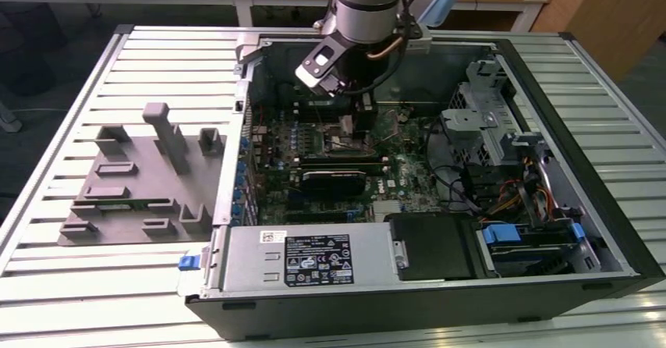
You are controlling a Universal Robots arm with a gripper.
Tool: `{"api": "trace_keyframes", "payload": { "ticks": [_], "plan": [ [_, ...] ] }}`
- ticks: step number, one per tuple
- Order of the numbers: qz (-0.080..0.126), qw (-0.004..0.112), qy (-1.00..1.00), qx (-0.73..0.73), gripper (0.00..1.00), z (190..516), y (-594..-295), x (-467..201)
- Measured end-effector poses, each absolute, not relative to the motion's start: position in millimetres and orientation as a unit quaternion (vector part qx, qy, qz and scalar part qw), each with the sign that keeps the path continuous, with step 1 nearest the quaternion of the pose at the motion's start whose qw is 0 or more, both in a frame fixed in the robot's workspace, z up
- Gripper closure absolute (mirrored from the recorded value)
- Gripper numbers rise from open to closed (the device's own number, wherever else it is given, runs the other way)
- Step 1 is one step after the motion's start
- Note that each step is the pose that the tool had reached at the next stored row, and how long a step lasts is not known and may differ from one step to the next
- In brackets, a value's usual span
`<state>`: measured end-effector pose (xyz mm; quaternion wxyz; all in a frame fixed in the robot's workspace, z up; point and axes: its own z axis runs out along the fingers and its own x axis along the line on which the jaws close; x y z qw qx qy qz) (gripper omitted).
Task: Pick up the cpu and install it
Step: 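Place the cpu into insertion slot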
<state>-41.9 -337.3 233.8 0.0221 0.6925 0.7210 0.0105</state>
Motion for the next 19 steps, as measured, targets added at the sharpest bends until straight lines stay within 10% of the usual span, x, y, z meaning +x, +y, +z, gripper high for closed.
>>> {"api": "trace_keyframes", "payload": {
  "ticks": [19],
  "plan": [
    [0.004,0.017,0.716,0.698,0.45,223.2,-336.5,-42.6]
  ]
}}
